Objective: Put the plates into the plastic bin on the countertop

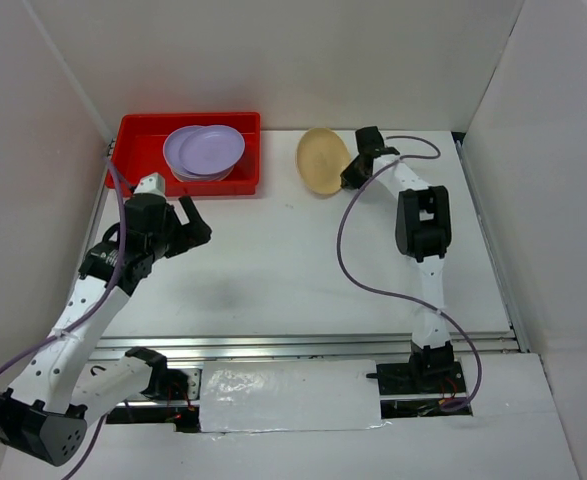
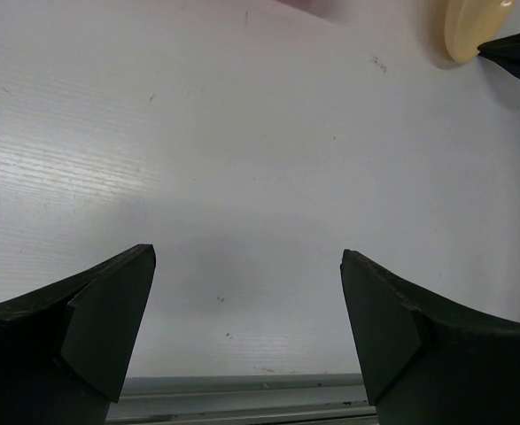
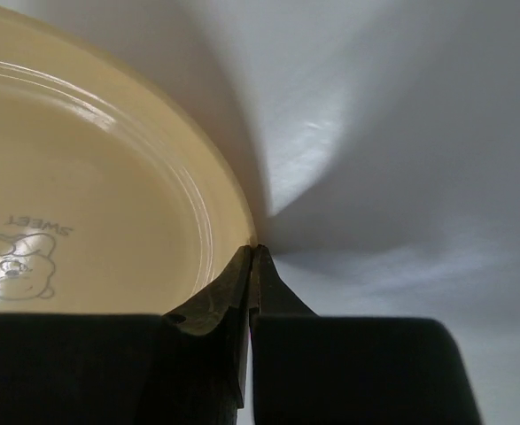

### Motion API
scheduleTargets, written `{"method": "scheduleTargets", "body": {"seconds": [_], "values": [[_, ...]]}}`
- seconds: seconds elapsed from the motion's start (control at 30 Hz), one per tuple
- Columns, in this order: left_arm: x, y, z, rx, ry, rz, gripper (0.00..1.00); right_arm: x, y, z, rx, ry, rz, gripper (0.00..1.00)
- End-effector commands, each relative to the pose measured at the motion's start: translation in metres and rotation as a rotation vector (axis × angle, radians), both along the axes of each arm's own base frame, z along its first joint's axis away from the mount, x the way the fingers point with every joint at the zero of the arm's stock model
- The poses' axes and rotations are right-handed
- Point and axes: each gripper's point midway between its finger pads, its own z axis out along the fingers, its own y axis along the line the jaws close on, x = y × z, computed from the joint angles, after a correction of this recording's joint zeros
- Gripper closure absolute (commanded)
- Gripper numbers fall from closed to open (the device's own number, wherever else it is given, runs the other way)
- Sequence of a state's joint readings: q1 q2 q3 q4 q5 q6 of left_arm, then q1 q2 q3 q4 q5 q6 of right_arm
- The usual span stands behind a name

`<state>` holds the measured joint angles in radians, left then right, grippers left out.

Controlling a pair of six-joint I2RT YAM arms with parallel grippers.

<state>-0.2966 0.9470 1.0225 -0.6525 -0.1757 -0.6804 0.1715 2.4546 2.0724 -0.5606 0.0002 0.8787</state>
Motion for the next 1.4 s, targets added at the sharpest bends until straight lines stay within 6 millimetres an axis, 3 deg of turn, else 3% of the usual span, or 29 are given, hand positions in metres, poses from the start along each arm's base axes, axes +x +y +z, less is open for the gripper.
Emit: {"method": "scheduleTargets", "body": {"seconds": [0.0,0.1,0.17,0.2,0.27,0.43,0.63,0.77,0.87,0.9,0.97,1.03,1.07,1.2,1.33,1.37], "values": [[0.006,-0.010,0.007,-0.022,-0.036,-0.049,0.01,-0.013,-0.036,0.044,-0.073,-0.072,-0.012,1.00],[0.013,-0.023,0.011,-0.050,-0.047,-0.077,0.01,-0.043,-0.050,0.085,-0.147,-0.128,-0.002,1.00],[0.018,-0.036,0.015,-0.060,-0.060,-0.109,0.01,-0.052,-0.057,0.105,-0.191,-0.184,-0.007,1.00],[0.023,-0.041,0.009,-0.050,-0.040,-0.105,0.01,-0.066,-0.058,0.113,-0.192,-0.203,-0.003,1.00],[0.026,-0.054,0.007,-0.037,-0.019,-0.127,0.01,-0.071,-0.057,0.121,-0.167,-0.232,0.014,1.00],[0.018,-0.077,0.013,-0.051,-0.037,-0.155,0.01,-0.082,-0.058,0.099,-0.131,-0.158,0.053,1.00],[0.016,-0.088,0.021,-0.041,-0.047,-0.162,0.01,-0.108,-0.055,0.080,-0.112,-0.160,0.050,1.00],[0.015,-0.100,0.022,-0.046,-0.046,-0.179,0.01,-0.125,-0.056,0.050,-0.108,-0.101,0.056,1.00],[0.010,-0.101,0.024,-0.034,-0.051,-0.179,0.01,-0.129,-0.056,0.039,-0.101,-0.093,0.062,1.00],[0.009,-0.101,0.026,-0.032,-0.055,-0.180,0.01,-0.129,-0.055,0.039,-0.101,-0.096,0.064,0.98],[0.006,-0.099,0.028,-0.026,-0.062,-0.180,0.01,-0.129,-0.056,0.040,-0.106,-0.103,0.061,0.83],[0.005,-0.096,0.030,-0.020,-0.068,-0.171,0.01,-0.129,-0.057,0.041,-0.109,-0.100,0.061,0.50],[0.004,-0.094,0.030,-0.018,-0.068,-0.169,0.01,-0.127,-0.057,0.043,-0.110,-0.107,0.056,0.43],[0.003,-0.093,0.027,-0.013,-0.066,-0.170,0.01,-0.117,-0.058,0.045,-0.104,-0.111,0.050,0.27],[0.004,-0.095,0.018,0.001,-0.043,-0.177,0.01,-0.102,-0.060,0.033,-0.122,-0.055,0.036,0.24],[0.005,-0.095,0.016,0.006,-0.035,-0.175,0.01,-0.088,-0.060,0.026,-0.127,-0.040,0.034,0.25]]}}
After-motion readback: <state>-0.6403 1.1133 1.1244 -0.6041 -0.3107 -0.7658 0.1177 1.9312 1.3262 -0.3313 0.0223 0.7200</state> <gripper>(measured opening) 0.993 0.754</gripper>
